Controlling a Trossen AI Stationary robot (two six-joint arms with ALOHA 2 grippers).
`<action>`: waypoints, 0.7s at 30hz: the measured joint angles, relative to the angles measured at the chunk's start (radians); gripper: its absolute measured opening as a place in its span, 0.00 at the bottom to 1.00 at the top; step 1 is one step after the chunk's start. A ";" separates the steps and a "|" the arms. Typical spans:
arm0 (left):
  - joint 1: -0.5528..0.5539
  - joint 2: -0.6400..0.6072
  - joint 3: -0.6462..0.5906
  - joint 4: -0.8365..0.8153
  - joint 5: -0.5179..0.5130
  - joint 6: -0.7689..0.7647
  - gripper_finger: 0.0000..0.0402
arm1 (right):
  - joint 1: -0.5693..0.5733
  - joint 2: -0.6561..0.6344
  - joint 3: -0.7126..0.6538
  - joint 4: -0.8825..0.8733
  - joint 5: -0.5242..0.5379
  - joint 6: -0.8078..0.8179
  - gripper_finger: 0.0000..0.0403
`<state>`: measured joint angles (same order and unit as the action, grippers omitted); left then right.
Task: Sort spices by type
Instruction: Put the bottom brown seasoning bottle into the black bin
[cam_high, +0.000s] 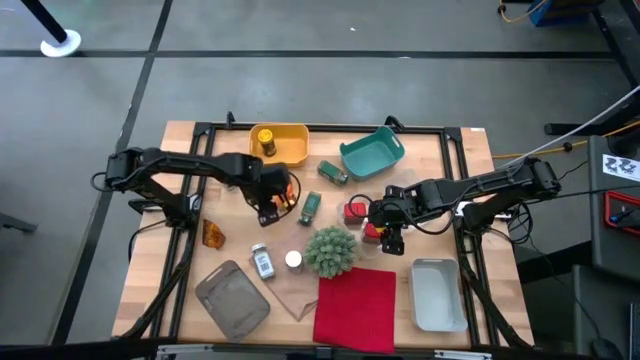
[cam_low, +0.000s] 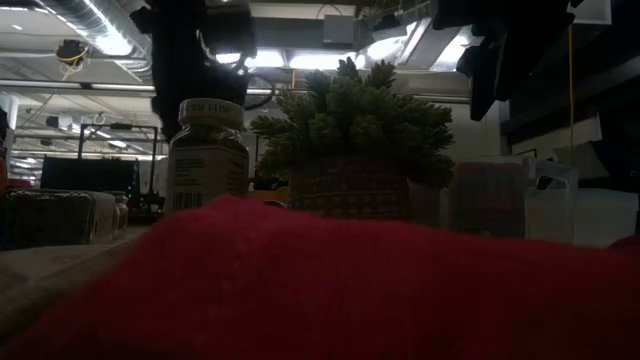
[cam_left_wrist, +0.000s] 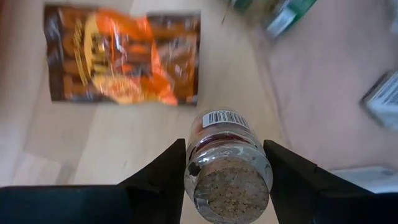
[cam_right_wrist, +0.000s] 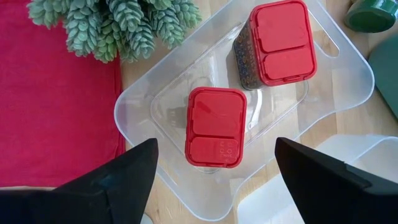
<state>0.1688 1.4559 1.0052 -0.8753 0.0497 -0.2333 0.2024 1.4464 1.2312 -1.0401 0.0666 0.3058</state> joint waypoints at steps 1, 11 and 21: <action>0.000 0.000 0.013 0.001 0.000 0.000 0.41 | 0.000 0.000 0.000 0.000 0.000 0.000 0.80; 0.003 0.000 0.112 0.058 0.001 0.031 0.42 | 0.000 0.000 0.000 -0.001 0.000 0.000 0.80; -0.062 0.000 0.154 -0.113 0.176 -0.032 0.42 | 0.000 0.000 0.000 -0.001 0.000 0.000 0.80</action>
<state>0.1067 1.4559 1.1591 -0.9883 0.2254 -0.2648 0.2024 1.4464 1.2312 -1.0409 0.0667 0.3058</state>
